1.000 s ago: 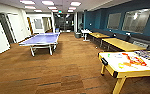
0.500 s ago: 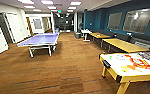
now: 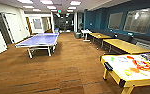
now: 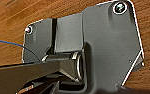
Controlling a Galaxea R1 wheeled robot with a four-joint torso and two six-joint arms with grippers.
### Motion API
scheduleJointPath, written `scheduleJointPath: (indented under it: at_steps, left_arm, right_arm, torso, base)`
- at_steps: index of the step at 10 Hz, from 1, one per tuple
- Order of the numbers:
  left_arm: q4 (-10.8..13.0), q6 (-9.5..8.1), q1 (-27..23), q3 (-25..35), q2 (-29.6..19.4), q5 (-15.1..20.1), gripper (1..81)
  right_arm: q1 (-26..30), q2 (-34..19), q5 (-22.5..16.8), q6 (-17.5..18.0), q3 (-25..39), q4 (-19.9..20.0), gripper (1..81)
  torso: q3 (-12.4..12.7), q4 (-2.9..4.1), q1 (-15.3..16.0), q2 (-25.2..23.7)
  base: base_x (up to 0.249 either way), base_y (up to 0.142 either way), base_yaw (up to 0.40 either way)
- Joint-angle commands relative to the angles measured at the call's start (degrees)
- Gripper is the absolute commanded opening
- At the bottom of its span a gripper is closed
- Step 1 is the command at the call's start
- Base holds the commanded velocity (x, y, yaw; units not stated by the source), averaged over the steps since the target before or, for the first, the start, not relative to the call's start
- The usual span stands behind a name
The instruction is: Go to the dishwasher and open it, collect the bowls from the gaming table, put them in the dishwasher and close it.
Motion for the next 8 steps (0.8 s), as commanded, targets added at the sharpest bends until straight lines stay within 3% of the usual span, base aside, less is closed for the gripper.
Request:
scheduleJointPath:
  at_steps: [1,8]
  left_arm:
    - [-0.1,0.33,-2.8,0.2,-0.3,3.4,81.1]
    - [-0.1,0.33,-2.8,0.2,-0.3,3.3,81.1]
  right_arm:
    - [2.2,0.0,-2.5,-0.2,0.3,-0.4,81.1]
    - [2.4,-0.1,-2.5,-0.1,0.3,-0.4,81.1]
  torso:
    - [0.0,0.00,0.0,0.0]
    - [0.0,0.00,0.0,0.0]
  base:
    - [0.167,0.000,0.000]
    - [0.145,0.000,0.000]
